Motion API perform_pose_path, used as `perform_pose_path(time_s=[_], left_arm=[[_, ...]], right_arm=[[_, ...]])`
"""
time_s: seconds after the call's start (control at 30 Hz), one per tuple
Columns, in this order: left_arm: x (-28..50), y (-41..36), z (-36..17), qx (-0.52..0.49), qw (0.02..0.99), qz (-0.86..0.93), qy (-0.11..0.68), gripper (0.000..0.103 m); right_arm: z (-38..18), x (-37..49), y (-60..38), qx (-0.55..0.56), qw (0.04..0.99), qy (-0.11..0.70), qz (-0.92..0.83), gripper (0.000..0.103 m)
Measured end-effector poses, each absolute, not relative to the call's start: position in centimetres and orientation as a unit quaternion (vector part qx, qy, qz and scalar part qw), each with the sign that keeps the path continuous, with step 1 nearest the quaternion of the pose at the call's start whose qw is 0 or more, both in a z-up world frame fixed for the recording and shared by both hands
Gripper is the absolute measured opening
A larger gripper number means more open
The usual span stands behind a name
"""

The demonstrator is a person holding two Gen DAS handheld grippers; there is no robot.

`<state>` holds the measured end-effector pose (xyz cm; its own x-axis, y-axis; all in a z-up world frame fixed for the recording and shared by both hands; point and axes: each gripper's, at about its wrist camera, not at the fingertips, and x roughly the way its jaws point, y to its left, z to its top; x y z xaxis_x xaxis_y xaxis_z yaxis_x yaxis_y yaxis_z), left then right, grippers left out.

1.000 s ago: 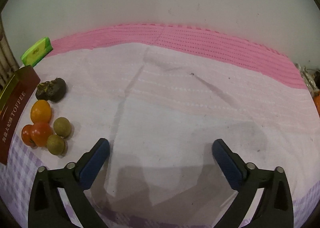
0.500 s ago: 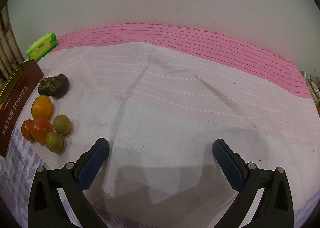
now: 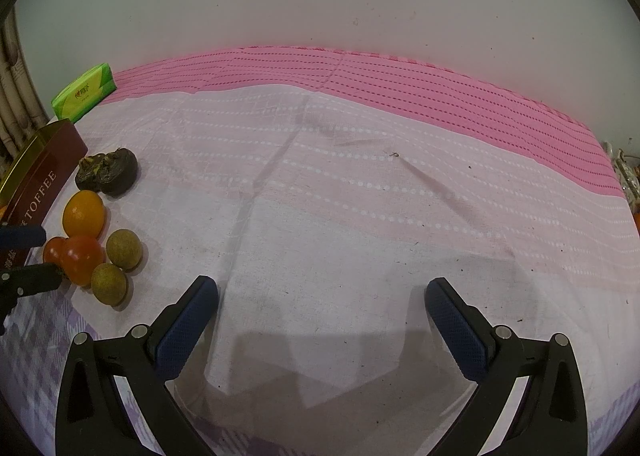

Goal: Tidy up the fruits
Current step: 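Move the left gripper to a red tomato and close on it, then carry the red tomato into the tray and open the left gripper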

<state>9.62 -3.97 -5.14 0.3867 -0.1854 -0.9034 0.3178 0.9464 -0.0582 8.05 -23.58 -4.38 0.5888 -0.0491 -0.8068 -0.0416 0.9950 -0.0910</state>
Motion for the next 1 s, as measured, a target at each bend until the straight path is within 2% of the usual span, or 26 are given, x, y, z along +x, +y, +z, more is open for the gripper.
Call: perform_pose_path(time_s=[0.23, 0.47, 1.0], left_arm=[[9.9, -4.5, -5.7, 0.059, 0.823, -0.166, 0.541, 0.048], [9.7, -4.7, -5.9, 0.055, 0.82, -0.178, 0.541, 0.028], [8.2, -4.2, -5.2, 0.045, 0.824, -0.174, 0.537, 0.027]], right_arm=[[-4.4, 8.1, -23.6, -0.05, 0.89, 0.453, -0.002, 0.103], [-4.4, 8.1, -23.6, -0.05, 0.89, 0.454, -0.002, 0.103], [-4.3, 8.1, -23.5, -0.05, 0.89, 0.454, -0.002, 0.103]])
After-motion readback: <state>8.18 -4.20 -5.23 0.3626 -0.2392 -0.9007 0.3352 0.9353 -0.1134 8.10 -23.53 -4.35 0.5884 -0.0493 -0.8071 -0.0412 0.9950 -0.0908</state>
